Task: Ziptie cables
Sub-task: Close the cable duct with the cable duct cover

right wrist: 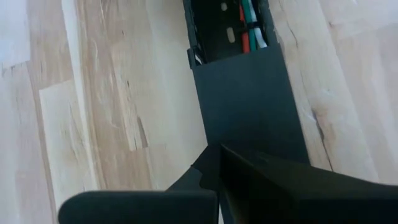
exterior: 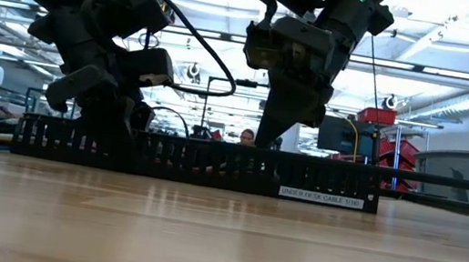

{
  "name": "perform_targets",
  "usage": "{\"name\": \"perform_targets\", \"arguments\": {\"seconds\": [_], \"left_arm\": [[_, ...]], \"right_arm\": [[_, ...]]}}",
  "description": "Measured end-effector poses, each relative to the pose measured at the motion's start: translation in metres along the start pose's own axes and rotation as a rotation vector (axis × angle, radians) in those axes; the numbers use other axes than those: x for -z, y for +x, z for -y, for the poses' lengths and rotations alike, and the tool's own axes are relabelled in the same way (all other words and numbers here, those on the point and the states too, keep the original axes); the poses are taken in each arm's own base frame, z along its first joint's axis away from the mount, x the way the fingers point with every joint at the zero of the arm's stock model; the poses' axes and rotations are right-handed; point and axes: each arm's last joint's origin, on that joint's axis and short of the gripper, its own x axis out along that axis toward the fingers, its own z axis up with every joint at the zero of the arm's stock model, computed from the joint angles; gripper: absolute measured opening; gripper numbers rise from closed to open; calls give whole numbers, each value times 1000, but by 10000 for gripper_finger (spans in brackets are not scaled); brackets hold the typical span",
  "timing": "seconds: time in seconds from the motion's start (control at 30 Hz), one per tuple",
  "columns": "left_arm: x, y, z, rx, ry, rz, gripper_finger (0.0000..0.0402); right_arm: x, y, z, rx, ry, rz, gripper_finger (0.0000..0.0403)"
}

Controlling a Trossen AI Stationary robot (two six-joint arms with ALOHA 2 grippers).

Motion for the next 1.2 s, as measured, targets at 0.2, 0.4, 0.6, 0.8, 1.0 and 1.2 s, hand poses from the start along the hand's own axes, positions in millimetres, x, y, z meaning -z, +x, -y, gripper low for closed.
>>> {"name": "perform_targets", "arguments": {"seconds": [0.2,0.4,0.6,0.8,1.0,1.2], "left_arm": [[0,0,0,0,-1,2,244],[-1,0,0,-2,-5,6,244],[-2,0,0,-2,-3,8,245],[-2,0,0,-2,-2,7,244],[-1,0,0,-2,-1,3,244],[-2,0,0,12,-1,8,244]], "right_arm": [[-2,-9,-1,-4,2,26,0],[-2,-15,-1,-2,4,30,0],[-1,-16,-2,-3,7,29,0],[-4,-21,-3,-2,-6,17,0],[-12,-37,-7,23,-98,-45,0],[-20,-59,-12,48,-164,-118,0]]}}
